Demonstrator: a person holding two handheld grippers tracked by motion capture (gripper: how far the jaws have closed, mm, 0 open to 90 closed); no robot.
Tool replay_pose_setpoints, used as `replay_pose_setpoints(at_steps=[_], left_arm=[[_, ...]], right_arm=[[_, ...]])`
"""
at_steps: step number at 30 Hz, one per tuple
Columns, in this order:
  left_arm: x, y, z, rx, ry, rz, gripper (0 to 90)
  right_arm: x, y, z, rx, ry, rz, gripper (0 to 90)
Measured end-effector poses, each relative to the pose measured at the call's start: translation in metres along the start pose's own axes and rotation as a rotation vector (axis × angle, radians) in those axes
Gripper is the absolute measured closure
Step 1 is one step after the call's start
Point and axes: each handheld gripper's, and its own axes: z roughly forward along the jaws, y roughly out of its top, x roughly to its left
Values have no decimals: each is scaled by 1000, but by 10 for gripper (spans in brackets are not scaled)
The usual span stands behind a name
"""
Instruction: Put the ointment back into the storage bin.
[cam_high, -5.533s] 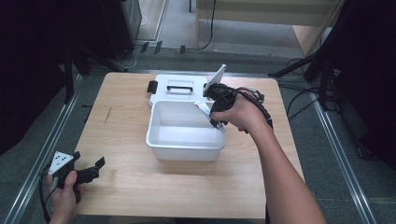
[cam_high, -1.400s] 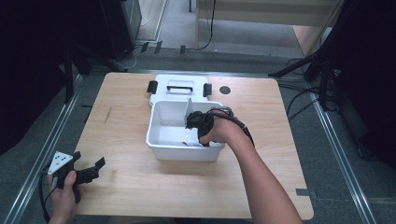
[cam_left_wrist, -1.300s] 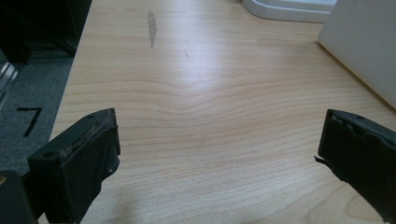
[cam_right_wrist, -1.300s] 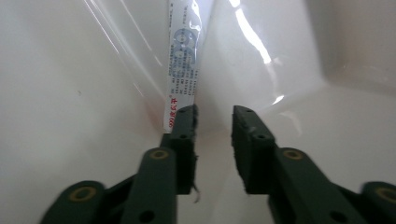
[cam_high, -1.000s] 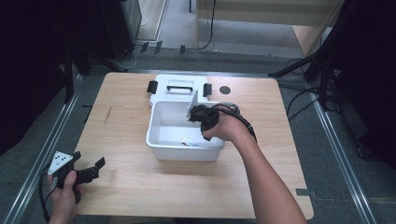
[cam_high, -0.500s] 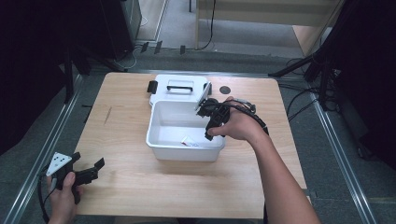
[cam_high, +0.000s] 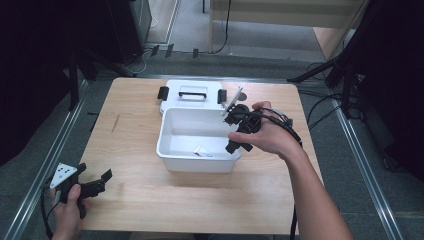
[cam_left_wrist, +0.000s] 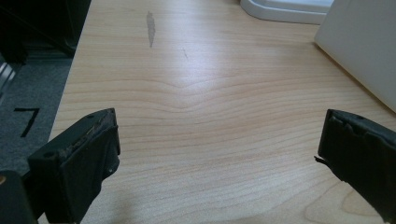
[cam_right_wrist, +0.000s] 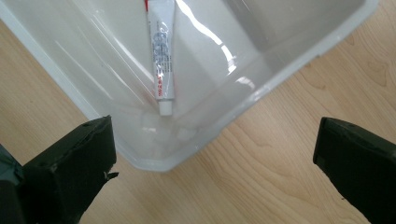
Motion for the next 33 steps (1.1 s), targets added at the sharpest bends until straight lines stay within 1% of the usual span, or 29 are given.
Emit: replay_pose_setpoints(at_steps=[3,4,5,7,8,10,11,13,16,17,18,20,22,24,27,29,30,31,32,33], left_arm=[[0,0,0,4,0,3,0],[0,0,0,4,0,3,0],[0,0,0,4,0,3,0],[0,0,0,3,1,3,0],[0,0,0,3,1,3,0],[0,0,0,3,2,3,0],[0,0,0,3,2,3,0],[0,0,0,3,2,4,0],[0,0,0,1,3,1,0],[0,0,0,1,3,1,0],[0,0,0,1,4,1,0],[0,0,0,4,4,5,0],[-1,0,0,4,5,5,0],[-1,0,0,4,5,6,0],[-1,-1,-1,1,4,5,0],[-1,-1,-1,1,4,5,0],[-1,0,-1,4,5,7,0],[-1,0,-1,4,6,8,0],[-1,0,-1,4,6,8,0],[-1,0,-1,4,7,10,0]], right_arm=[[-5,-10,0,-7,1,10,0],[-5,-10,0,-7,1,10,0],[-8,-17,1,-16,0,22,0],[-11,-23,1,-27,-2,38,0],[-11,-23,1,-27,-2,38,0],[-16,-31,2,-38,-2,52,0],[-20,-39,4,-49,-3,64,0],[-24,-46,4,-53,-2,77,0],[-29,-57,7,-75,-5,96,0],[-29,-57,7,-75,-5,96,0],[-32,-65,9,-93,-2,108,0],[-34,-72,12,-113,2,121,0],[-36,-78,14,-138,-4,129,0],[-38,-87,15,-177,-17,148,0],[-41,-98,17,-227,-18,170,0],[-41,-101,18,-236,-17,174,0],[-43,-110,21,-263,-25,191,0],[-44,-114,22,-278,-30,197,0],[-44,-114,22,-278,-30,197,0],[-46,-122,25,-306,-40,217,0]])
